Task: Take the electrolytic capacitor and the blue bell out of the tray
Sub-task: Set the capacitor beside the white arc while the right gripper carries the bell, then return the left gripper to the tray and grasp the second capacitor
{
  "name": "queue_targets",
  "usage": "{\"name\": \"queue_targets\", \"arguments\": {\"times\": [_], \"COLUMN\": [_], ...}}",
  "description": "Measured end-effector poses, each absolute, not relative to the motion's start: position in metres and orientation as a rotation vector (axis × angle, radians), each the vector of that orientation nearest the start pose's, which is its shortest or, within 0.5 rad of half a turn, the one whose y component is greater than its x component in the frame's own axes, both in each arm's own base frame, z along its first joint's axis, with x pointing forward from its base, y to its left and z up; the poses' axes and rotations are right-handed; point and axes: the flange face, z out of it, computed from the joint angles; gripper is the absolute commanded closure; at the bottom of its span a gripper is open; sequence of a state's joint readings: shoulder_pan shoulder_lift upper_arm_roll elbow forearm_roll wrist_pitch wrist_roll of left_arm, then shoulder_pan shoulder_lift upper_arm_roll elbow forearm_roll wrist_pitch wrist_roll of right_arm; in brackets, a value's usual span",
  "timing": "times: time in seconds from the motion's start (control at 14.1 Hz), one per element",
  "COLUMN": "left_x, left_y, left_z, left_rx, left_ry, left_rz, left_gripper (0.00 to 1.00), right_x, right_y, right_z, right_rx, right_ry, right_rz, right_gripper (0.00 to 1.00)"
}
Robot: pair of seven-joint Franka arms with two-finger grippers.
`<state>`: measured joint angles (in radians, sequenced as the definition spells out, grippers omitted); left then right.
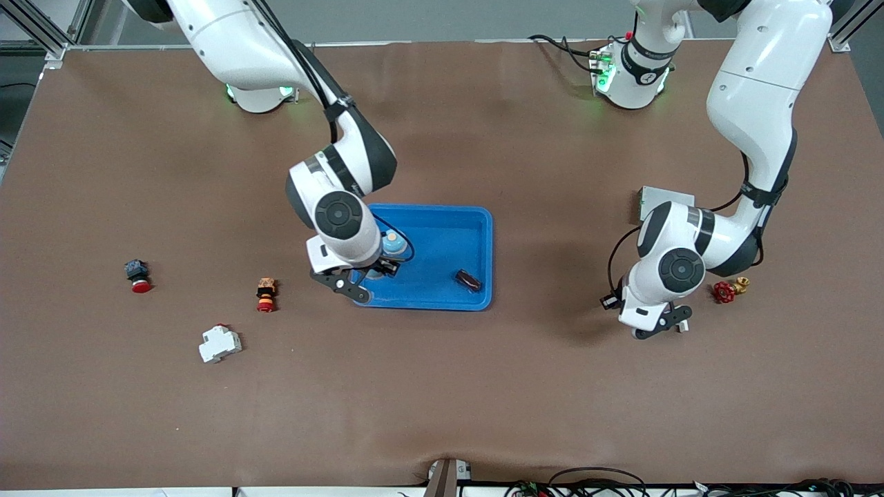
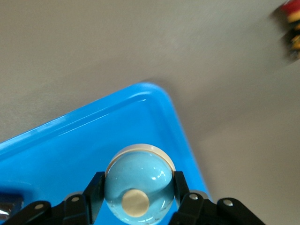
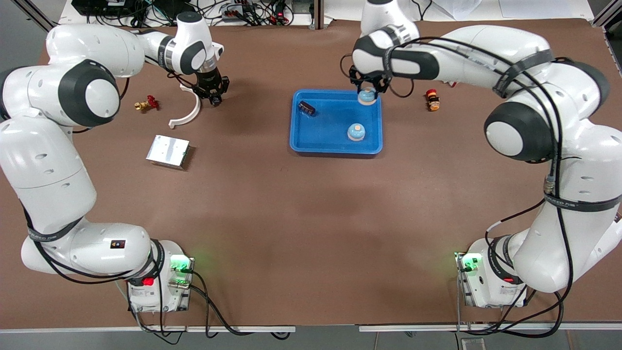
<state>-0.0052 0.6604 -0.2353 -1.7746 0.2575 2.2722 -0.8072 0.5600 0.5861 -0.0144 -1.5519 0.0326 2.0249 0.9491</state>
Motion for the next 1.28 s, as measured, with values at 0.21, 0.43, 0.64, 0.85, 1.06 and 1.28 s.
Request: {"name": "queue_targets", "arguments": {"times": [0.21, 0.43, 0.64, 0.85, 1.06, 1.28], "left_x": [0.629, 0.637, 0.646, 0.643, 0.622, 0.597], "left_y": [-0.134, -0.135, -0.168, -0.232, -0.312, -0.388], "left_z": [0.181, 0.194, 0.233, 0.275, 0.286, 0.271], "left_rx": [-2.968, -2.981, -3.034, -3.053, -3.048, -3.039], "left_ry": [-0.649, -0.660, -0.762, -0.973, -1.081, -1.164], "left_rz": [0.154, 0.114, 0.052, -0.009, -0.017, 0.016], "left_gripper": [0.00, 0.00, 0.00, 0.00, 0.00, 0.00], "right_x": [0.610, 0.637, 0.655, 0.665, 0.665, 0.643], "right_y": [0.301, 0.224, 0.147, 0.050, -0.036, -0.071], "right_z": [0.329, 0.356, 0.363, 0.351, 0.333, 0.283], "right_rx": [-3.157, -3.152, -3.148, -3.128, -3.110, -3.107], "right_ry": [0.453, 0.242, 0.017, -0.201, -0.377, -0.466], "right_rz": [0.153, 0.119, 0.114, 0.126, 0.032, -0.020], "right_gripper": [1.00, 1.00, 1.00, 1.00, 1.00, 1.00]}}
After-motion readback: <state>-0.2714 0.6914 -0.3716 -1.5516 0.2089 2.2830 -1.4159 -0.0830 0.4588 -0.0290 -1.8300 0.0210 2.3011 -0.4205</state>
